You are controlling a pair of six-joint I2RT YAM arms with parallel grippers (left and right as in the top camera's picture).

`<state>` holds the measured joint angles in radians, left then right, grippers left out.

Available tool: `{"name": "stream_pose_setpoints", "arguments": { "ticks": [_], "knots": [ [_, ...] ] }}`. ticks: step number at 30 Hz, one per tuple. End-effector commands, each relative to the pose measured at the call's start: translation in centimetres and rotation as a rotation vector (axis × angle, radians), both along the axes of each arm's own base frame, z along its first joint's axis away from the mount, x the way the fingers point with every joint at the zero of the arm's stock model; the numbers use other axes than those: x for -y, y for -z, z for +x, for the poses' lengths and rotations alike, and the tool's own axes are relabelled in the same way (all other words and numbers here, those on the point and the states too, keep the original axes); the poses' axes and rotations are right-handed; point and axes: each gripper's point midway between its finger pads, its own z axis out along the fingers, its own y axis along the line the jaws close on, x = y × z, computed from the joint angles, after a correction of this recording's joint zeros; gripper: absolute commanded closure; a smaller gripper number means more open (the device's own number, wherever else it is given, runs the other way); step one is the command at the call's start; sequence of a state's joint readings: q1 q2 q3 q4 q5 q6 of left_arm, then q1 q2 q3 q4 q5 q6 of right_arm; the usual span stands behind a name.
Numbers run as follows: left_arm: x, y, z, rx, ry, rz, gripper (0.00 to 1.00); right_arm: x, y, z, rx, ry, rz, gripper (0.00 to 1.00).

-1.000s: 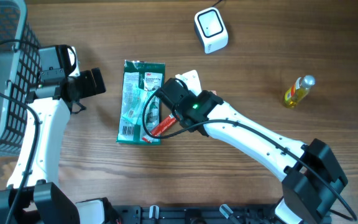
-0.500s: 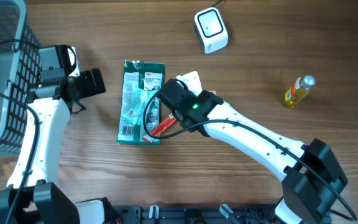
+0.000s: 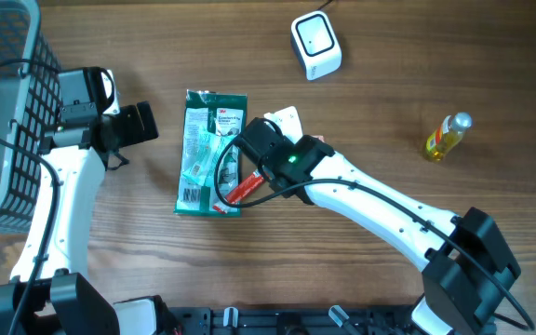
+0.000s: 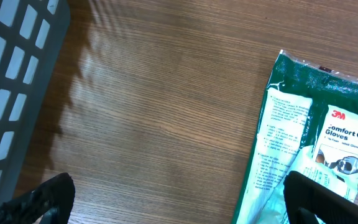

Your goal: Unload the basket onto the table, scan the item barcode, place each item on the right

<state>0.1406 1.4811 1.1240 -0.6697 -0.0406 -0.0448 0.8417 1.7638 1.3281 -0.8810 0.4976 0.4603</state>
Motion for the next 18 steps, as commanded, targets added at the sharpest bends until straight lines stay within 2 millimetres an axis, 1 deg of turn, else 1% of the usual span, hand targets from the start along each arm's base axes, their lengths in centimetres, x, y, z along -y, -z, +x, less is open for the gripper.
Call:
{"name": "stream_pose_setpoints", "arguments": {
  "ticks": [1,4,6,7,8,10,12,14,16,18],
  "knots": [
    [-0.3,-0.1,0.1,0.0,0.004,0.016,0.0,0.5,1.4,-0.4,-0.026,0.013,-0.018,0.71],
    [-0.3,-0.1,0.1,0.0,0.004,0.016,0.0,0.8,2.3,-0.7,-0.033,0.011,-0.028,0.71],
    [-0.3,-0.1,0.1,0.0,0.004,0.016,0.0,1.0,2.6,-0.7,-0.032,0.012,-0.033,0.72],
    [-0.3,-0.1,0.1,0.0,0.004,0.016,0.0,1.0,2.6,-0.7,-0.031,0.012,-0.032,0.75],
    [-0.3,-0.1,0.1,0.0,0.004,0.016,0.0,0.9,2.5,-0.6,-0.023,0.012,-0.031,0.8],
    [-0.3,-0.1,0.1,0.0,0.004,0.016,0.0,1.0,2.0,0.0,0.003,-0.001,-0.052,0.94],
    [-0.3,-0.1,0.1,0.0,0.004,0.016,0.0,1.3,0.9,0.5,0.037,0.006,-0.071,0.96],
    [-0.3,-0.1,0.1,0.0,0.004,0.016,0.0,1.0,-0.6,1.0,0.064,0.01,-0.049,0.96],
    [-0.3,-0.1,0.1,0.0,0.004,0.016,0.0,0.8,-2.5,1.5,0.1,0.019,-0.008,0.96],
    [-0.3,-0.1,0.1,0.0,0.004,0.016,0.0,1.2,-4.5,1.9,0.137,0.038,0.033,0.96]
  ]
}}
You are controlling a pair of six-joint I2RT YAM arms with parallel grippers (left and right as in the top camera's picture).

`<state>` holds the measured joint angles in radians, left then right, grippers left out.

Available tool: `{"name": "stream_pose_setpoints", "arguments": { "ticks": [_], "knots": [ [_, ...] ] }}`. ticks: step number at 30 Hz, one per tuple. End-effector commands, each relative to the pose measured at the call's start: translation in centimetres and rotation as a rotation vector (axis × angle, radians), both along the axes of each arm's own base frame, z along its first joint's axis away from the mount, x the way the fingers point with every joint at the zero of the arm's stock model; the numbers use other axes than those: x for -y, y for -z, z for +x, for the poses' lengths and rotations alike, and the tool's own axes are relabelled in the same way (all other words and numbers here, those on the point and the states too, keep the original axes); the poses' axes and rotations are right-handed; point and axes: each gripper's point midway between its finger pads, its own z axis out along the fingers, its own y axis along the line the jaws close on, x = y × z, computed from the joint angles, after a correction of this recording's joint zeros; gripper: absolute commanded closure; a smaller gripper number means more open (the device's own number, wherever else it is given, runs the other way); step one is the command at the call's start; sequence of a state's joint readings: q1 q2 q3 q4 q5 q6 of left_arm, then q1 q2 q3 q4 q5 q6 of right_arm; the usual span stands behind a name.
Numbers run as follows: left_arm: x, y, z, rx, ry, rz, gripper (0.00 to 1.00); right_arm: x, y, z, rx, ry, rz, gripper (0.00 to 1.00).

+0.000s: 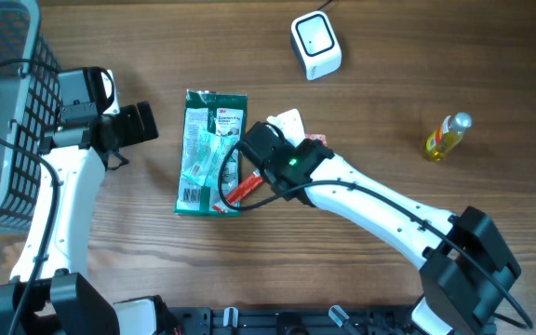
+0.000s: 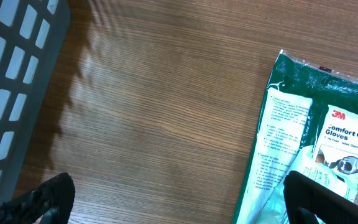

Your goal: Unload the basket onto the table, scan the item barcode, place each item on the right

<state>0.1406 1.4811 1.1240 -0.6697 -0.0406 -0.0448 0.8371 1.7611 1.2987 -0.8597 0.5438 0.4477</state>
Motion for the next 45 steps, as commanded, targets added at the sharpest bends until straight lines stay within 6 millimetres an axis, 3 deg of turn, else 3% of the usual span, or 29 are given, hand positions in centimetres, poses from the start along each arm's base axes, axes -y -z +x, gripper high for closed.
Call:
{"name": "stream_pose_setpoints", "arguments": {
  "ticks": [1,5,10,16,21,26,30,37,45],
  "knots": [
    [-0.3,-0.1,0.1,0.0,0.004,0.016,0.0,0.6,-5.5,1.7,0.121,0.037,0.09,0.96],
    [-0.3,-0.1,0.1,0.0,0.004,0.016,0.0,2.8,-8.4,2.2,0.101,0.068,0.24,0.96],
    [-0.3,-0.1,0.1,0.0,0.004,0.016,0.0,4.7,-8.1,2.9,-0.063,0.045,0.476,0.96],
    [-0.3,-0.1,0.1,0.0,0.004,0.016,0.0,8.8,-4.4,3.8,-0.237,0.089,0.746,0.96],
    [-0.3,-0.1,0.1,0.0,0.004,0.016,0.0,10.3,-1.5,3.7,-0.244,0.005,0.943,0.96],
    [-0.3,-0.1,0.1,0.0,0.004,0.016,0.0,11.7,2.0,3.0,-0.21,0.025,0.967,0.96],
    [-0.3,-0.1,0.1,0.0,0.004,0.016,0.0,11.6,4.1,2.6,-0.165,0.019,0.982,0.96],
    [-0.3,-0.1,0.1,0.0,0.004,0.016,0.0,11.5,5.8,2.0,-0.127,0.063,1.038,0.96],
    [-0.3,-0.1,0.1,0.0,0.004,0.016,0.0,12.2,6.4,2.0,-0.129,0.131,1.024,0.93]
  ]
}}
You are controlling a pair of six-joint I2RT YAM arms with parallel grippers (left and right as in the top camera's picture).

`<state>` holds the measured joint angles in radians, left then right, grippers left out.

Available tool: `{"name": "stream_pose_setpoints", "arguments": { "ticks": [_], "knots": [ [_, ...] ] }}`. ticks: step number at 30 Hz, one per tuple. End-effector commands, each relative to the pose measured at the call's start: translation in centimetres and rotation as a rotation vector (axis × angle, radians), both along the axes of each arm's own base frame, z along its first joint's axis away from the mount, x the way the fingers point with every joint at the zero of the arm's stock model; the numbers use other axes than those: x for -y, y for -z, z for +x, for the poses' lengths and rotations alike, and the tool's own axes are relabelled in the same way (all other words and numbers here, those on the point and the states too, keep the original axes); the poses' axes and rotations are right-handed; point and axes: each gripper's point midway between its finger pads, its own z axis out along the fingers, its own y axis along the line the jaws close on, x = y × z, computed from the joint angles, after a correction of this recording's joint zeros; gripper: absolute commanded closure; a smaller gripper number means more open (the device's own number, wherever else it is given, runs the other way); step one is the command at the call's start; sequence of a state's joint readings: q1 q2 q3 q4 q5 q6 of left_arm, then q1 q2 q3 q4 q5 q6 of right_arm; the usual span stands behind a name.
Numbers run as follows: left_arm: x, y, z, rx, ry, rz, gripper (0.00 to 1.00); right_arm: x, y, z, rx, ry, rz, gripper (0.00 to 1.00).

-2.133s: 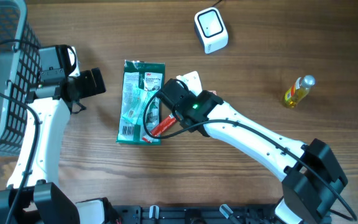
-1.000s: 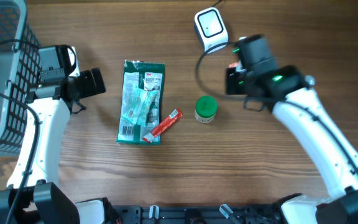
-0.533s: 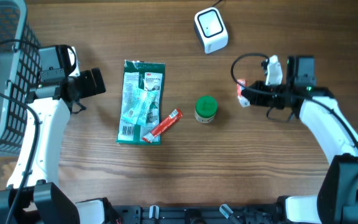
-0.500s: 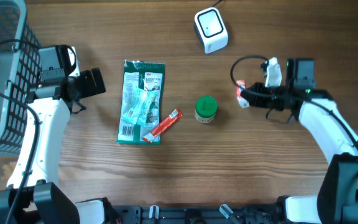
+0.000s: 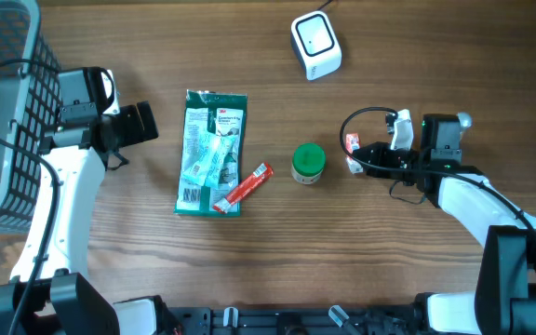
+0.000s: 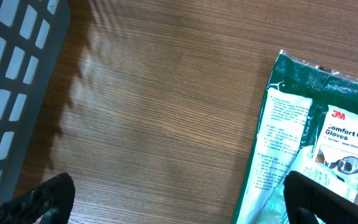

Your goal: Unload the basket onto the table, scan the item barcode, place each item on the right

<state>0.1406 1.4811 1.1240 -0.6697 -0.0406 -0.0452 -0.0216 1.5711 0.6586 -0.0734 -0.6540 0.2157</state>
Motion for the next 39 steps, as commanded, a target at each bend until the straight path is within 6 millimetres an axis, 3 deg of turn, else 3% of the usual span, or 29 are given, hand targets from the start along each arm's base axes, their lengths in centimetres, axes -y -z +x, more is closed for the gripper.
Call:
{"name": "stream_pose_setpoints", "arguments": {
  "ticks": [1,7,15,22,25,28,30,33,35,39],
  "knots": [
    [-0.3,-0.1,0.1,0.0,0.004,0.016,0.0,0.6,0.9,-0.2,-0.057,0.064,-0.002,0.91],
    [-0.3,-0.1,0.1,0.0,0.004,0.016,0.0,0.9,1.1,-0.2,-0.074,0.086,-0.01,0.69],
    [-0.3,-0.1,0.1,0.0,0.004,0.016,0.0,1.0,1.1,-0.1,-0.073,0.088,-0.01,0.64],
    [-0.3,-0.1,0.1,0.0,0.004,0.016,0.0,1.8,0.9,0.1,-0.089,0.128,0.006,0.66],
    [-0.3,-0.1,0.1,0.0,0.004,0.016,0.0,1.1,0.6,-0.3,-0.092,0.093,0.042,0.66],
    [-0.3,-0.1,0.1,0.0,0.004,0.016,0.0,0.2,-0.7,-0.1,-0.107,0.075,0.104,0.7],
    [-0.3,-0.1,0.1,0.0,0.004,0.016,0.0,0.4,-2.0,0.5,-0.111,0.072,0.06,0.6],
    [-0.3,-0.1,0.1,0.0,0.004,0.016,0.0,0.0,-5.7,1.9,-0.092,0.052,-0.013,0.46],
    [-0.3,-0.1,0.1,0.0,0.004,0.016,0.0,-1.1,-8.6,2.6,-0.074,0.014,-0.065,0.3],
    [-0.3,-0.1,0.1,0.0,0.004,0.016,0.0,-2.5,-11.1,2.9,-0.066,0.031,-0.241,0.14]
  ]
}}
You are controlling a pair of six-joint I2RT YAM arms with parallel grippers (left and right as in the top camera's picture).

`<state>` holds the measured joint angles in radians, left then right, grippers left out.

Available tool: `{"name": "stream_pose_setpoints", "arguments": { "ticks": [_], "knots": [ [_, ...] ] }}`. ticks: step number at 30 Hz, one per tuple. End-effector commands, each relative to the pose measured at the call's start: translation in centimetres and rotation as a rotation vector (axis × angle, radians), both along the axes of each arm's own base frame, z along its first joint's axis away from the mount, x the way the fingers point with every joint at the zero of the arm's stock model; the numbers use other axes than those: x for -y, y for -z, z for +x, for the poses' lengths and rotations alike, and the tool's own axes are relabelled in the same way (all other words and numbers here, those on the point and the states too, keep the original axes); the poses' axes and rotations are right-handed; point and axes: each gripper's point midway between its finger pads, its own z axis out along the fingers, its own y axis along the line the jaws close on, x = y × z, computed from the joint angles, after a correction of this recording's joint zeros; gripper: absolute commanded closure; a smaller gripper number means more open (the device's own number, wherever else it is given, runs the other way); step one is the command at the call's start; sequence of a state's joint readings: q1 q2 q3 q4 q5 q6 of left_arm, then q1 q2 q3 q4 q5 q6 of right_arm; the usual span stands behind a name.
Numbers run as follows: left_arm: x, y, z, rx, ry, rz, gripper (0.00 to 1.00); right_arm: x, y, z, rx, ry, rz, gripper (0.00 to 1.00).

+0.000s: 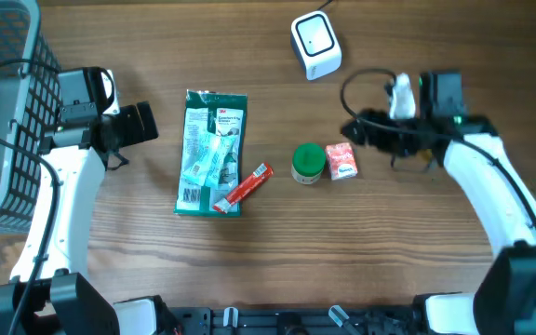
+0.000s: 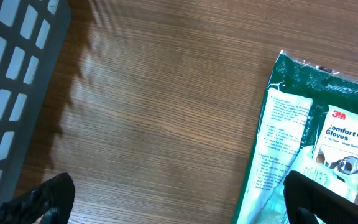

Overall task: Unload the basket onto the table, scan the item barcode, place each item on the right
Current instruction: 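Move the right gripper over the green-lidded jar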

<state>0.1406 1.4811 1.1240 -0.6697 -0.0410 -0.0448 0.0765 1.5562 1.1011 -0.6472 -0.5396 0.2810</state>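
Note:
A small red and white box (image 1: 341, 160) lies flat on the table, right of a green round tub (image 1: 308, 163). My right gripper (image 1: 359, 129) hovers just behind and right of the box, apart from it and holding nothing; it looks open. The white scanner (image 1: 315, 45) stands at the back centre. A green glove packet (image 1: 212, 154) (image 2: 309, 143) lies left of centre, with a red stick packet (image 1: 247, 184) at its lower right corner. My left gripper (image 1: 142, 123) (image 2: 182, 202) stands open over bare wood left of the glove packet, nothing between its fingers.
A grey slatted basket (image 2: 11, 68) fills the far left edge, close behind my left arm. A black cable (image 1: 366, 79) loops up from the right wrist, to the right of the scanner.
The small box was at my right gripper's fingertips; now it lies flat beside the green tub. The right arm has moved toward the back of the table. The left arm has not moved.
At the two oldest moments my right arm reached across the table, its gripper among the items beside the glove packet. Then it was back at the right with the small box at its fingertips, tub and stick packet uncovered. Now the box lies by the tub.

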Motion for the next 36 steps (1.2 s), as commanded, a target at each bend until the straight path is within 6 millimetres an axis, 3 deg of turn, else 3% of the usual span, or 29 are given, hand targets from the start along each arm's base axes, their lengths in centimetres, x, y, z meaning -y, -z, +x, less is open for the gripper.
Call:
{"name": "stream_pose_setpoints", "arguments": {
  "ticks": [1,4,8,12,24,30,36],
  "knots": [
    [-0.3,-0.1,0.1,0.0,0.004,0.016,0.0,-0.8,-3.1,0.9,0.072,0.043,-0.213,0.12],
    [-0.3,-0.1,0.1,0.0,0.004,0.016,0.0,-2.2,-2.9,0.1,0.053,0.094,-0.295,0.1],
    [-0.3,-0.1,0.1,0.0,0.004,0.016,0.0,-4.5,-1.4,-1.0,0.035,0.106,-0.381,0.05],
    [-0.3,-0.1,0.1,0.001,0.004,0.016,0.0,-5.5,0.4,-1.4,0.028,0.101,-0.468,0.0],
    [-0.3,-0.1,0.1,0.001,0.004,0.016,0.0,-7.6,6.5,-2.0,-0.181,0.174,-0.411,0.0],
    [-0.3,-0.1,0.1,0.0,0.004,0.016,0.0,-8.0,7.3,-1.9,-0.204,0.196,-0.395,0.01],
    [-0.3,-0.1,0.1,0.0,0.004,0.016,0.0,-8.3,7.4,-2.4,-0.228,0.183,-0.38,0.14]
  ]
}}
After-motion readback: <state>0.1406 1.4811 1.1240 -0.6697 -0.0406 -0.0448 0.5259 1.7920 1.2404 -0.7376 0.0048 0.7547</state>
